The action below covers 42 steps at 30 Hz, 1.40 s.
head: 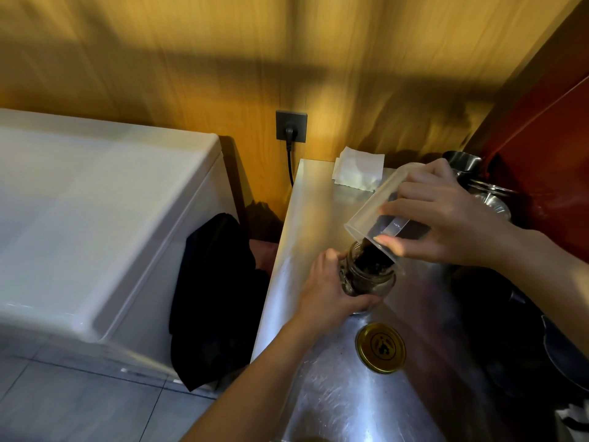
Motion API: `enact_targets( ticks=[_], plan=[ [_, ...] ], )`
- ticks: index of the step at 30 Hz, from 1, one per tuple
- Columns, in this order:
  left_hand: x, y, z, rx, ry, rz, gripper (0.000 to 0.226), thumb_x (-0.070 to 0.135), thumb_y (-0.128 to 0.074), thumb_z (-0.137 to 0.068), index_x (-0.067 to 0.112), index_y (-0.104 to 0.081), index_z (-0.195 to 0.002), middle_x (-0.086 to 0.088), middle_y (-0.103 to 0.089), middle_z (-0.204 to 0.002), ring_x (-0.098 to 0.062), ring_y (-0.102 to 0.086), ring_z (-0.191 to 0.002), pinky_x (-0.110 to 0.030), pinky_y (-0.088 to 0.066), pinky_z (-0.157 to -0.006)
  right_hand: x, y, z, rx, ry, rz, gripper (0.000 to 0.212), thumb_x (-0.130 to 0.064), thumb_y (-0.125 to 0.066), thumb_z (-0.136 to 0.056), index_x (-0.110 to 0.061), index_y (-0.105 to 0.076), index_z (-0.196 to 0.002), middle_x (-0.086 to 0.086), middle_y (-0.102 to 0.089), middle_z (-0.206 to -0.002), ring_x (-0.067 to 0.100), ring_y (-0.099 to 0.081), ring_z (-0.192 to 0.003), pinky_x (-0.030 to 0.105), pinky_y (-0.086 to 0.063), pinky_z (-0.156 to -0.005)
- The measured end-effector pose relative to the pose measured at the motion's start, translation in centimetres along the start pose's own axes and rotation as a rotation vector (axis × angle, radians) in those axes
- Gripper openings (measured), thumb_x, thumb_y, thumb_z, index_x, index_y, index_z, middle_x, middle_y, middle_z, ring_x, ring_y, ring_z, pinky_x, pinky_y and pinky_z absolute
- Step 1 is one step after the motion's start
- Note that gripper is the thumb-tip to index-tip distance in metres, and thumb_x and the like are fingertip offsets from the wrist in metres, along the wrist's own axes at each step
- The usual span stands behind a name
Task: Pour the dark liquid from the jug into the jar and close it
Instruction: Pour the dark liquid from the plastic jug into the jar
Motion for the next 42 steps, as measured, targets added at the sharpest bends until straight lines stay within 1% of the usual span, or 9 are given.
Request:
enact_targets(
  ticks=[3,7,13,17,21,27,30,33,42],
  plan=[
    [-0.15,-0.02,-0.07,0.002,0.008,-0.003,0.069,0.056,-0.074,-0.057,0.027,-0.038,-0.108,0.006,-0.042,-0.109,-0.009,-0.039,-0.101,-0.025,-0.036,-0.075,0.09,-0.07,-0.06,-0.004,0.001,-0.013,0.038,-0.037,-0.059,-0.079,0.0,-0.067,-0.081,0.011,-0.061,-0.066,0.03,-0.054,-0.067,0.038,-0.03,-0.072],
    [-0.28,-0.12,-0.07,-0.006,0.016,0.002,0.074,0.056,-0.075,-0.057,0.025,-0.038,-0.113,0.004,-0.043,-0.113,-0.01,-0.039,-0.106,-0.029,-0.039,-0.082,0.18,0.12,-0.01,-0.006,0.005,-0.01,0.039,-0.038,-0.058,-0.079,0.0,-0.067,-0.082,0.011,-0.062,-0.068,0.029,-0.054,-0.068,0.041,-0.033,-0.073],
    [-0.25,-0.16,-0.05,-0.001,0.009,0.001,0.074,0.059,-0.073,-0.056,0.026,-0.038,-0.112,0.006,-0.042,-0.111,-0.009,-0.039,-0.104,-0.027,-0.037,-0.08,-0.03,0.14,-0.28,-0.001,0.02,-0.002,0.038,-0.038,-0.059,-0.079,0.0,-0.066,-0.08,0.01,-0.059,-0.065,0.027,-0.052,-0.066,0.04,-0.031,-0.071],
    [-0.27,-0.23,-0.12,-0.004,0.006,-0.002,0.073,0.059,-0.073,-0.056,0.026,-0.038,-0.111,0.006,-0.041,-0.109,-0.009,-0.039,-0.103,-0.028,-0.039,-0.081,-0.37,-0.01,-0.05,-0.013,0.048,0.002,0.036,-0.036,-0.061,-0.079,0.0,-0.067,-0.081,0.009,-0.059,-0.065,0.028,-0.053,-0.068,0.045,-0.037,-0.069],
    [-0.32,-0.25,-0.2,-0.002,0.004,-0.004,0.073,0.059,-0.073,-0.056,0.026,-0.038,-0.112,0.006,-0.041,-0.109,-0.007,-0.038,-0.102,-0.027,-0.039,-0.08,0.12,0.19,-0.03,-0.003,0.018,0.006,0.034,-0.035,-0.063,-0.078,-0.001,-0.067,-0.082,0.009,-0.06,-0.067,0.027,-0.053,-0.067,0.041,-0.032,-0.071],
    [-0.27,-0.19,-0.06,0.006,0.005,0.006,0.069,0.059,-0.073,-0.056,0.031,-0.037,-0.109,0.008,-0.041,-0.108,-0.007,-0.039,-0.101,-0.028,-0.039,-0.077,-0.25,0.01,-0.14,-0.016,0.053,-0.001,0.035,-0.036,-0.06,-0.079,-0.001,-0.067,-0.082,0.009,-0.059,-0.066,0.026,-0.052,-0.069,0.04,-0.032,-0.073],
    [-0.22,-0.22,-0.05,0.003,0.006,0.005,0.07,0.056,-0.074,-0.058,0.029,-0.038,-0.111,0.006,-0.042,-0.11,-0.009,-0.039,-0.102,-0.032,-0.042,-0.081,0.33,0.3,-0.15,-0.021,0.028,-0.006,0.038,-0.038,-0.059,-0.08,-0.002,-0.067,-0.084,0.009,-0.061,-0.068,0.027,-0.054,-0.07,0.037,-0.03,-0.075],
    [-0.17,-0.14,-0.06,0.009,0.005,0.009,0.069,0.056,-0.075,-0.058,0.028,-0.039,-0.11,0.007,-0.042,-0.109,-0.009,-0.039,-0.101,-0.032,-0.042,-0.081,-0.15,0.1,-0.24,-0.014,0.062,0.009,0.035,-0.036,-0.061,-0.08,-0.002,-0.067,-0.082,0.009,-0.059,-0.066,0.026,-0.052,-0.068,0.035,-0.028,-0.074],
    [-0.08,-0.16,0.01,0.006,0.017,0.012,0.068,0.053,-0.076,-0.058,0.027,-0.038,-0.109,0.005,-0.042,-0.11,-0.01,-0.039,-0.103,-0.03,-0.04,-0.08,-0.57,0.24,-0.26,-0.017,0.098,0.025,0.035,-0.035,-0.06,-0.08,-0.001,-0.067,-0.08,0.009,-0.058,-0.063,0.028,-0.053,-0.066,0.042,-0.036,-0.071]
  ],
)
Point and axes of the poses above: each hand's wrist, its own z-axis away from the middle knuckle, its own y-axis out of the back of the hand, x = y × z, the point moved 5 cm from there along -z, towards the middle knuckle
